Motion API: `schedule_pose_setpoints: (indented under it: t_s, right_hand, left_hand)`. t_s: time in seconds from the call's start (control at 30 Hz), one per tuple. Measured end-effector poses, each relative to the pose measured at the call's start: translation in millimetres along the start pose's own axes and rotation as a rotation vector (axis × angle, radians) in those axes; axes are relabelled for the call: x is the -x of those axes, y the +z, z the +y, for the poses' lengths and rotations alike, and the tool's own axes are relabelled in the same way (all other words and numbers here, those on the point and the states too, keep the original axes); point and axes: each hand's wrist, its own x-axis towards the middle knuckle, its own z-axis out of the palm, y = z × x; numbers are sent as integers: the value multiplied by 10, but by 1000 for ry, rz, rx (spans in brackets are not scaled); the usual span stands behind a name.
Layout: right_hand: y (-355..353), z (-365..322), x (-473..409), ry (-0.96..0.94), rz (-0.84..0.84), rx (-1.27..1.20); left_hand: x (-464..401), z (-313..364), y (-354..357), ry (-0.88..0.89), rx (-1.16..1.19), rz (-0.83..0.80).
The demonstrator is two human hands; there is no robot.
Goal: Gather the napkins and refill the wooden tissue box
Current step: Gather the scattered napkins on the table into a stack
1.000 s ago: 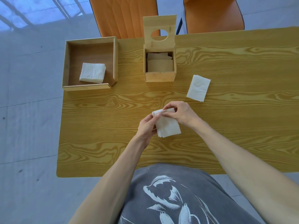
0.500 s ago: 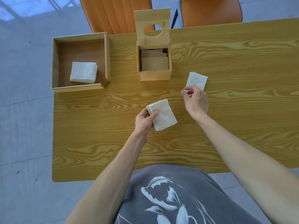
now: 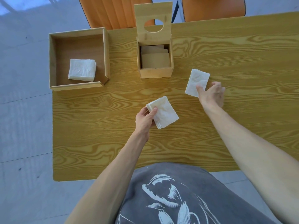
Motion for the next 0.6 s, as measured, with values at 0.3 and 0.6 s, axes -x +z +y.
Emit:
schedule_pose_setpoints:
  t_s: [0.3, 0.6]
  right_hand:
    - [50, 4, 67, -3, -33, 4]
    - [98, 95, 255, -74, -55, -62]
  left_hand:
    - [-3, -47, -58, -2, 12, -23]
    - [79, -96, -132, -10, 20, -22]
